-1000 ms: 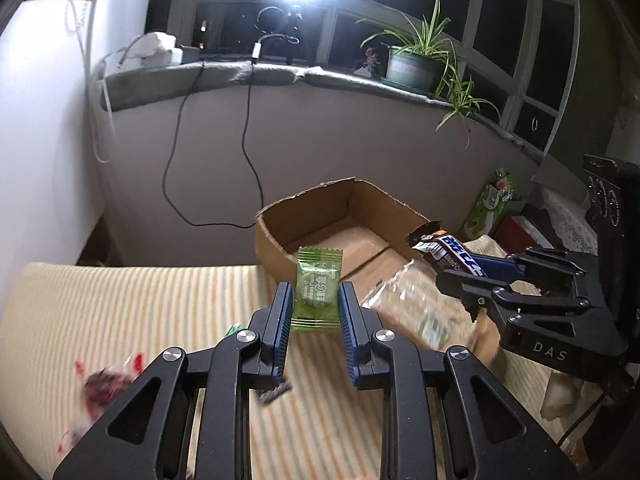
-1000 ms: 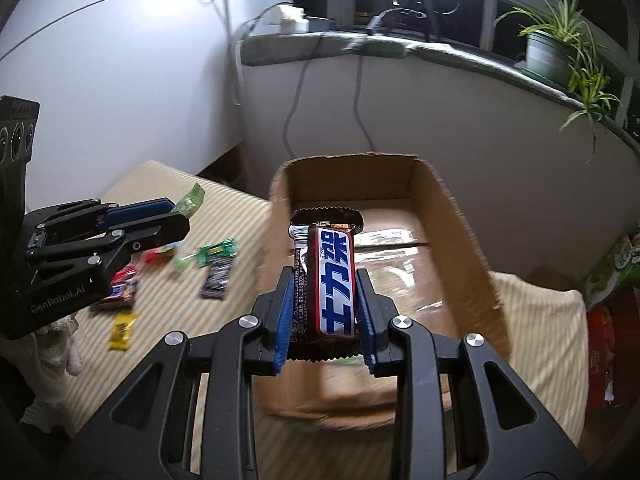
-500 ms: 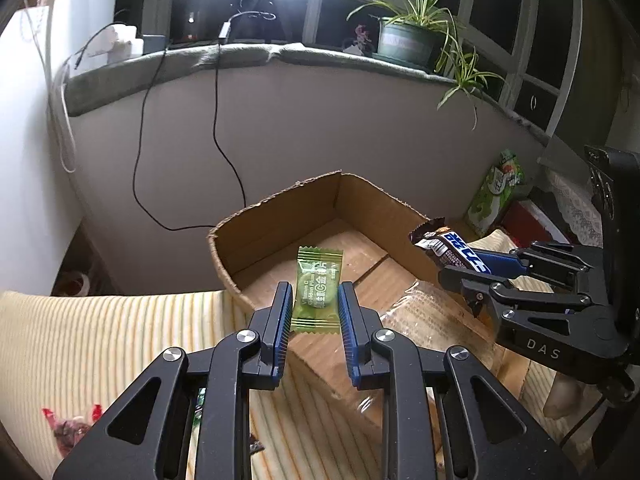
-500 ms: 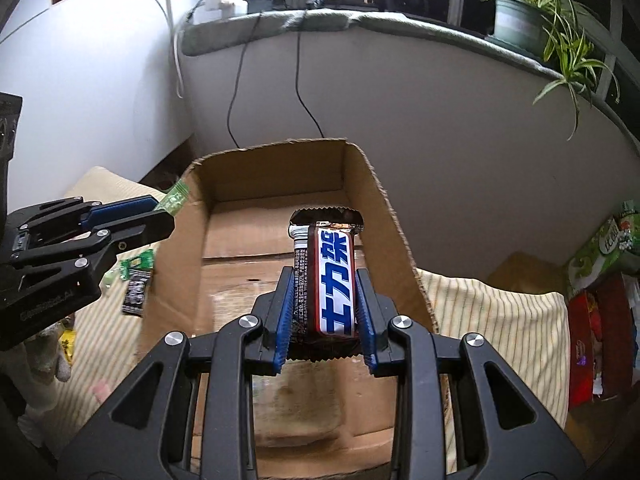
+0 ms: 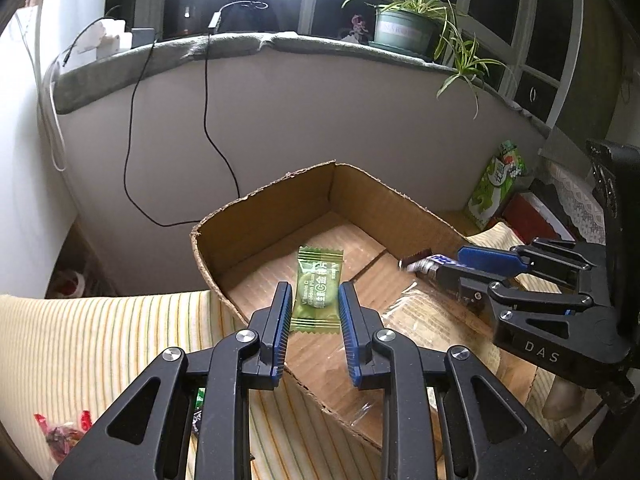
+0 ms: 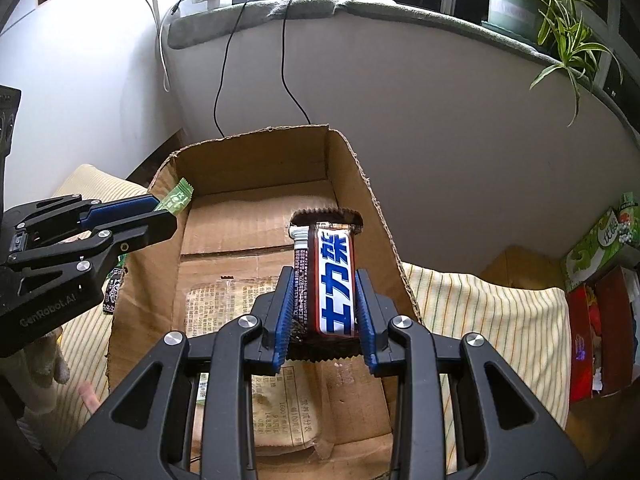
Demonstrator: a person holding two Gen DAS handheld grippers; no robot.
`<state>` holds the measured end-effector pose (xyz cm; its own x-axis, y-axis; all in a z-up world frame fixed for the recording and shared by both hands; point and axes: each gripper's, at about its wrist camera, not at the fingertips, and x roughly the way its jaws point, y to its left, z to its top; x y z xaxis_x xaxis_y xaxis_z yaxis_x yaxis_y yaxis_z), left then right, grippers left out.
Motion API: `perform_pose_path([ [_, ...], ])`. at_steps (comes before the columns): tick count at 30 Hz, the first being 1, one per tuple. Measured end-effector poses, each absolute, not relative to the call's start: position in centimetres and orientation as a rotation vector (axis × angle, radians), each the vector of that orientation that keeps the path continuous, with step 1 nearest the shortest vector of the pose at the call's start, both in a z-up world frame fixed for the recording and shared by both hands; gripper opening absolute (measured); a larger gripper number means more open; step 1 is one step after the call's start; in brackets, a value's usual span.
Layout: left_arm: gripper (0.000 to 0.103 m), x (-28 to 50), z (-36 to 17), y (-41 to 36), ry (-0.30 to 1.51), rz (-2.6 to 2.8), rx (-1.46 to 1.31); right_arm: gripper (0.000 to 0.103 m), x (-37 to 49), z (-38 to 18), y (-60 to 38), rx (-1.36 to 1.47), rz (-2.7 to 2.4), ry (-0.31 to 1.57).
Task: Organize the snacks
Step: 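Carry the green candy and chocolate bar into the box and release both, then grasp the yellow candy with the left gripper while the right grasps the pink candy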
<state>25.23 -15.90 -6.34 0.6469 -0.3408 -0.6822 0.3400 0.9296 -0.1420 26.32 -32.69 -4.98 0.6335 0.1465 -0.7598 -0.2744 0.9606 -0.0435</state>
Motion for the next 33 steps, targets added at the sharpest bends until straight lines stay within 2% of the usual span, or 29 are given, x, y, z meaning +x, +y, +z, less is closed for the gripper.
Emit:
perform_pose_path([
  [4,0.026,25.2,-6.5,-16.0,0.782,-0.385,0.003,0.030,26.3,-5.0,-32.7,-0.157,0.240,0.847],
  [8,0.028,25.1,-6.3,-15.8,0.779,-0.384,0.001,0.055,25.9,-4.7,-32.5,-0.166,0.233,0.834],
  [9,0.028,25.0,-6.2,-15.7,0.777,-0.384,0.000,0.056,25.7,-4.6,-32.5,-0.167,0.233,0.831],
  [17,0.028,23.3,-4.6,-15.1,0.742,-0.386,-0.001,0.062,24.1,-3.0,-32.0,-0.163,0.236,0.803],
  [30,0.028,18.3,-1.6,-11.5,0.666,-0.351,-0.012,0.064,18.6,-0.2,-28.9,-0.163,0.313,0.739],
  [33,0.033,16.9,-1.0,-9.9,0.648,-0.331,-0.018,0.064,17.2,0.3,-27.9,-0.171,0.339,0.729],
])
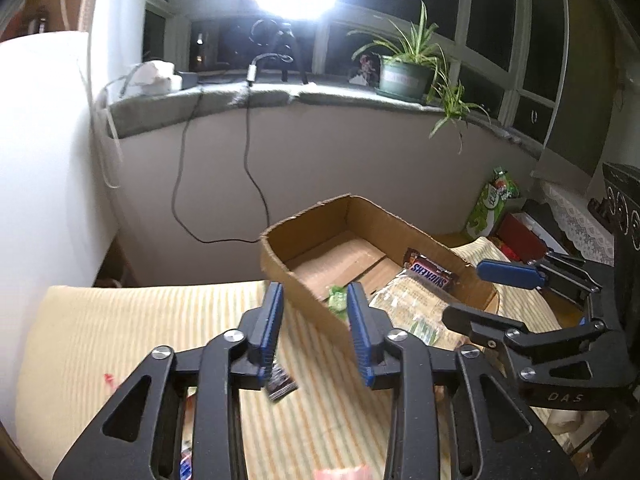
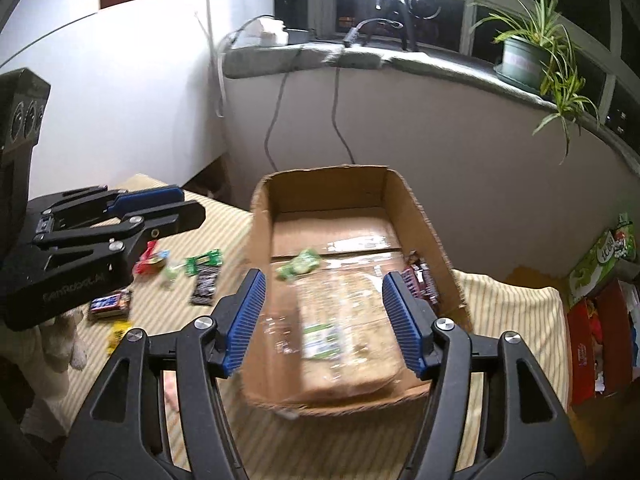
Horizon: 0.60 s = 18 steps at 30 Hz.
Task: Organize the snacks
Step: 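Grasp the yellow candy with the left gripper while the right grasps the pink candy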
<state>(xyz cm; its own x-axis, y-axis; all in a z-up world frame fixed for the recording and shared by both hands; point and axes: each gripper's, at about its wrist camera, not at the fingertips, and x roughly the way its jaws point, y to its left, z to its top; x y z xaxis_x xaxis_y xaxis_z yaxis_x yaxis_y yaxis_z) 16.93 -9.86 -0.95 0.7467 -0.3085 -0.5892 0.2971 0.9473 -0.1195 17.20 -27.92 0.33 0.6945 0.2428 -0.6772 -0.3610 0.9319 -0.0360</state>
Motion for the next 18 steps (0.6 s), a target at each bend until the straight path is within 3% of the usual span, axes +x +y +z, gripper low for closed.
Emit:
perform_pose_path([
  [10,0.034,12.4,-1.1,-2.3,0.636,-0.226,-0.042,0.064,13.0,-0.3,-23.8,-0.216,0.491,0.742],
  [18,0.034,8.6,-4.1,2.9,0.708,-0.136,-0.113,0.064,11.2,-5.2,-20.3,-0.293,0.592,0.855],
])
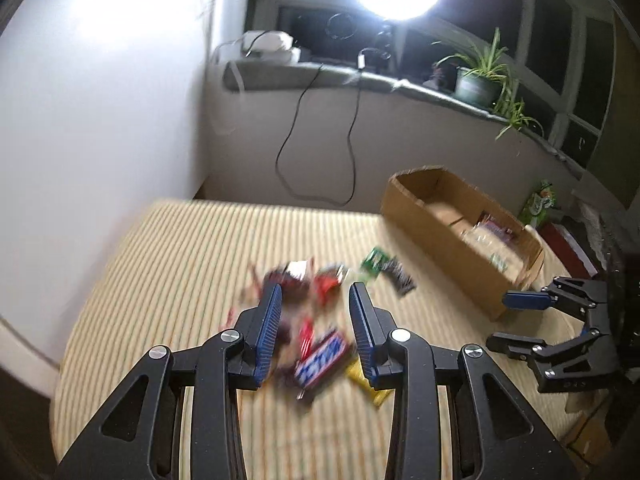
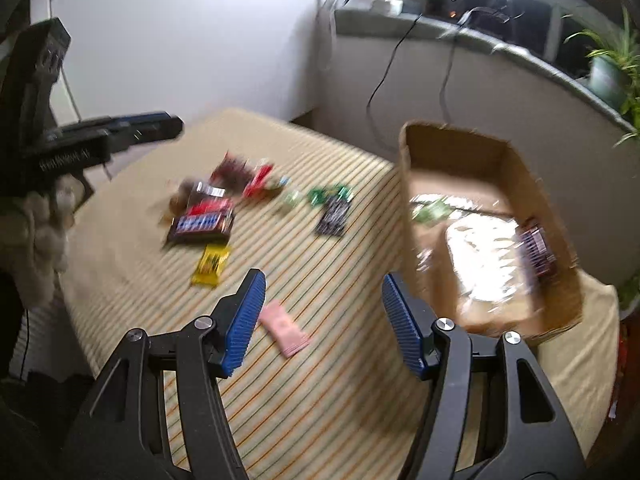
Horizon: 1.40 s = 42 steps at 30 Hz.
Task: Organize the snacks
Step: 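Grasp the yellow candy with the left gripper while the right grasps the pink candy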
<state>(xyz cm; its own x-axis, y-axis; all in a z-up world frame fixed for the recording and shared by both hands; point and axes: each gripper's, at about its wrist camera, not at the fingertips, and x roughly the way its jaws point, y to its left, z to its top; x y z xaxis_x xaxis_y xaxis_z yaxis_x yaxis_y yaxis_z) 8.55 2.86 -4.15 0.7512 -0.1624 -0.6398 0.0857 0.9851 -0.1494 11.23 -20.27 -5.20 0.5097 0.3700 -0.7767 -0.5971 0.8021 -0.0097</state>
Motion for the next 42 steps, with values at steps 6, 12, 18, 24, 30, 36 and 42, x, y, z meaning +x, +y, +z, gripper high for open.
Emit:
perform_pose_path([
  [6,0.034,6.8,-7.5,1.7,0.797,-0.180,-0.153,0.063,10.7,-8.6,-19.3,-0.321,0.633,0.932],
  [12,0.034,6.5,-9.6,-1.0,0.865,-0.253,-0.131,0.057,10.8,-10.3,-18.5,-0.360,0.663,0.970],
  [18,0.034,7.1,-11.2,-2.0,0.918,-0.270,-0.136,0.052,11.4,-11.5,-18.4,-0.375,0.658,0.992],
  [24,0.034,8.1,-12.2,-2.7,0.945,-0.261,-0.125,0.045,11.8,-11.9,-18.4,-0.371,0.665,0.994],
  [30,0.040,9.4,-12.4,-3.4,0.941,-0.238,-0.093,0.033,11.7,-12.0,-18.3,-0.360,0.645,0.984],
  [36,0.039,9.8,-12.7,-4.7,0.925,-0.218,-0.011,0.021,11.8,-12.1,-19.0,-0.324,0.610,0.976],
  [42,0.024,9.7,-12.7,-4.6,0.915,-0.210,0.026,0.021,11.6,-12.0,-18.8,-0.328,0.595,0.965],
])
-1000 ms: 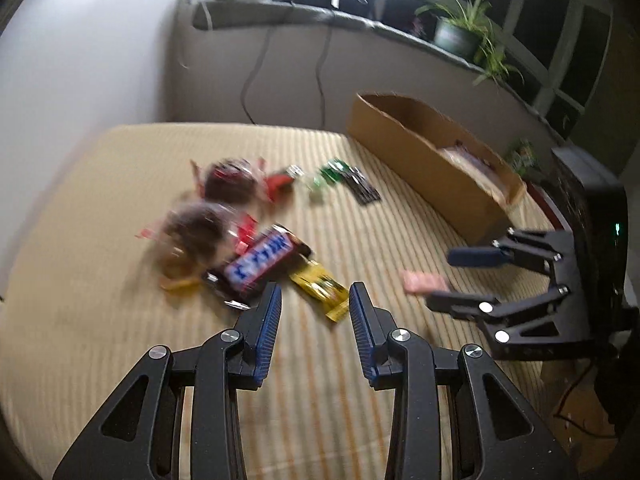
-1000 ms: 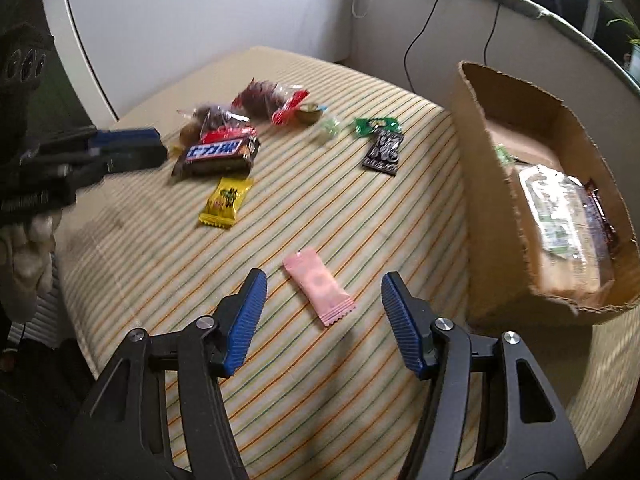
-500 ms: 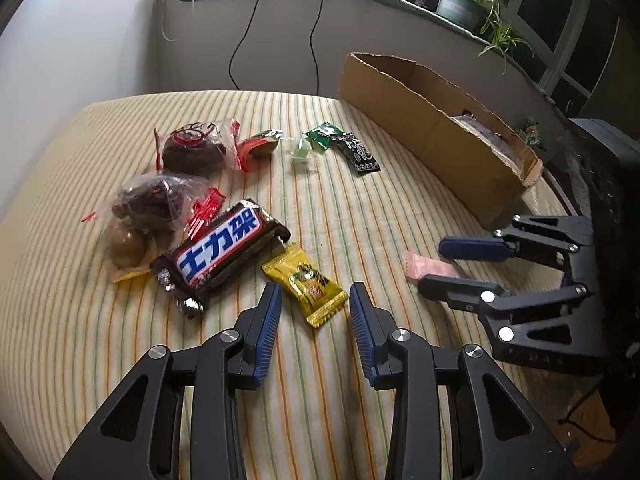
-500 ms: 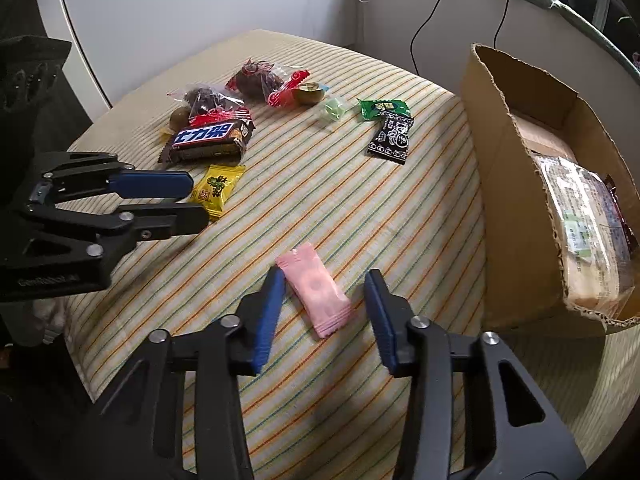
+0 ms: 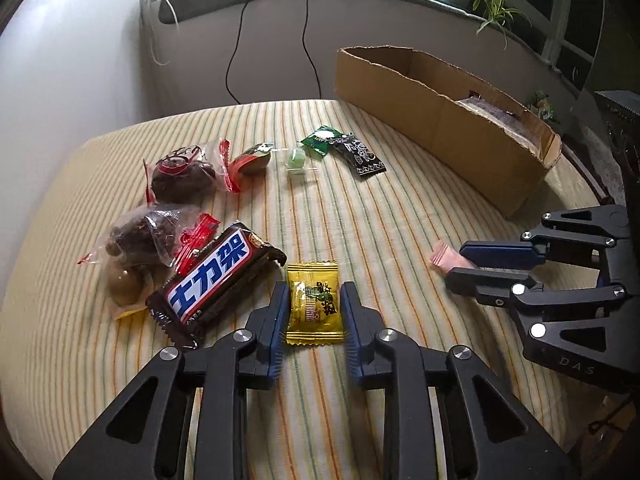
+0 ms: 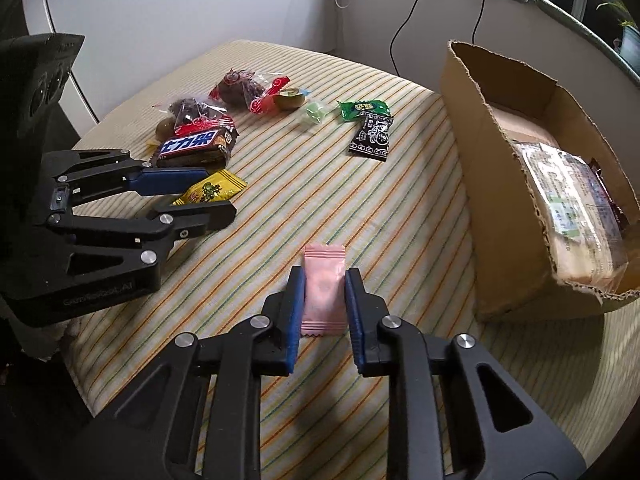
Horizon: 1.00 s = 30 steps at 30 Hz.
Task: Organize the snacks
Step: 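Grasp the yellow candy with the left gripper while the right grasps the pink candy, then carry the yellow and pink candies over the box and lower them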
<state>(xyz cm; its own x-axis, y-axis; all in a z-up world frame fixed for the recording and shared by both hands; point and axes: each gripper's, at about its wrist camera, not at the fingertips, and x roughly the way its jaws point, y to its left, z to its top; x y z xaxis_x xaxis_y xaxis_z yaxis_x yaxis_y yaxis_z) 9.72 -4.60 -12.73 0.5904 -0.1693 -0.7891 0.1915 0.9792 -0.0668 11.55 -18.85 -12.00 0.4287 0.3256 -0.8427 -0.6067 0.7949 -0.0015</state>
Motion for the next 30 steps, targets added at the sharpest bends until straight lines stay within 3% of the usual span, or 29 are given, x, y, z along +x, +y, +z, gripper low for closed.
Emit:
perform_pose_path([
  [30,0.023,10.2,-9.0,-5.4,0.825,-0.246,-0.033,0.020,11.4,-7.6,-20.3,-0.237,0.576,0.884],
])
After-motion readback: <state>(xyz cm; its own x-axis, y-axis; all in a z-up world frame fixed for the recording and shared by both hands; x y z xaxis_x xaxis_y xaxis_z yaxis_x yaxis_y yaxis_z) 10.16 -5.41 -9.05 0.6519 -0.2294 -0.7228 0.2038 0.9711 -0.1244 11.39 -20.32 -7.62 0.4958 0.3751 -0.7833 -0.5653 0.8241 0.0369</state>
